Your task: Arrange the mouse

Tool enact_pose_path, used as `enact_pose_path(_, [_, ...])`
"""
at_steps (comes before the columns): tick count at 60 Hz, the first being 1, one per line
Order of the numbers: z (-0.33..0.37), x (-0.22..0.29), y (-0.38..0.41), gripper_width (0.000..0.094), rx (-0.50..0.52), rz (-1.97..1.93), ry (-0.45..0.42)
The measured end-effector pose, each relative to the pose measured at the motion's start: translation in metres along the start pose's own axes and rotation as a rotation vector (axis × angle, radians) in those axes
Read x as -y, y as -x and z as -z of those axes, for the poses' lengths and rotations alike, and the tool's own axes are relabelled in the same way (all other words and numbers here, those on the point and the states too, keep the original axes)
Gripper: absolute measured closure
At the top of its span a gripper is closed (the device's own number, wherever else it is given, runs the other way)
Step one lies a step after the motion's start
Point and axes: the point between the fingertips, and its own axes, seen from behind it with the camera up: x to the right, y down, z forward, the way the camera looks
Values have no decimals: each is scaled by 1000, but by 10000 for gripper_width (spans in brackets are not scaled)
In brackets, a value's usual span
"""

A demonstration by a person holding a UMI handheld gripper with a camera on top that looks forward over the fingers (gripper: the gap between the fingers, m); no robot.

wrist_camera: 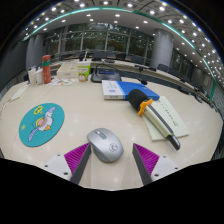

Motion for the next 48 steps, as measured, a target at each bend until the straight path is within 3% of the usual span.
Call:
enact_pose_path(12, [-30, 18, -2, 142, 41, -20, -2])
enact_pose_path(21, [-39, 24, 7, 442, 84, -24, -4])
enact_pose_path(36, [-33, 32, 3, 558, 46, -33, -5])
enact_pose_path(48, [19, 108, 22, 565, 23, -58, -117])
